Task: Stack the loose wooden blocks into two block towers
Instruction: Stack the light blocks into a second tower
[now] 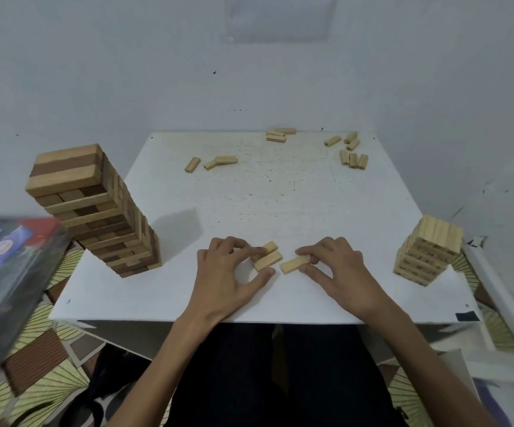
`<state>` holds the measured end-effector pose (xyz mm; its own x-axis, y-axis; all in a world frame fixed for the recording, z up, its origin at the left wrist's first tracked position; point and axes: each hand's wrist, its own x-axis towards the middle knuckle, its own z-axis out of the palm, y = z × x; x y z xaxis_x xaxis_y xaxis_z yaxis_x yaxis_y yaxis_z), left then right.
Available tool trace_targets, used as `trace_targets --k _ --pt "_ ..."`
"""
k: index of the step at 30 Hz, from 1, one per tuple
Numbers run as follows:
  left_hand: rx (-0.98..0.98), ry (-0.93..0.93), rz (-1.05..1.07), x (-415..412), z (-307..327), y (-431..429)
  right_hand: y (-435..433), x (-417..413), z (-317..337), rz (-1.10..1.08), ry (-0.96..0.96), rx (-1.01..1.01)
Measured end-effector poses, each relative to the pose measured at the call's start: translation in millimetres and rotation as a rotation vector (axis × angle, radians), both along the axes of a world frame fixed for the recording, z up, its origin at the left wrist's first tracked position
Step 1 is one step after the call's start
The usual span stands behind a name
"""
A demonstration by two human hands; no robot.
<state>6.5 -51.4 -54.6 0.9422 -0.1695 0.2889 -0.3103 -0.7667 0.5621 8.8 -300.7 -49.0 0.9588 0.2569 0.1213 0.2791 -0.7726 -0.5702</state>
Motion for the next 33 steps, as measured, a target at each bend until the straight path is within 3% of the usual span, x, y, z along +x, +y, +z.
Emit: trace_targets --k 10,17,24,33 --pt "0.007 -0.009 -0.115 0.4 6.5 3.4 4.6 2.1 -1.3 -0.006 -0.011 0.122" --pt "0.107 0.112 -0.149 0.1 13.8 3.1 -1.0 9.4 5.8 0.164 -0.038 -0.044" --pt "-0.009 0.171 -0.149 15.1 16.5 2.2 -4.3 21.8 4.7 0.215 0.058 0.061" --pt "-0.077 0.331 -0.191 26.7 28.9 -1.7 1.5 52.8 25.7 0.473 0.244 -0.193"
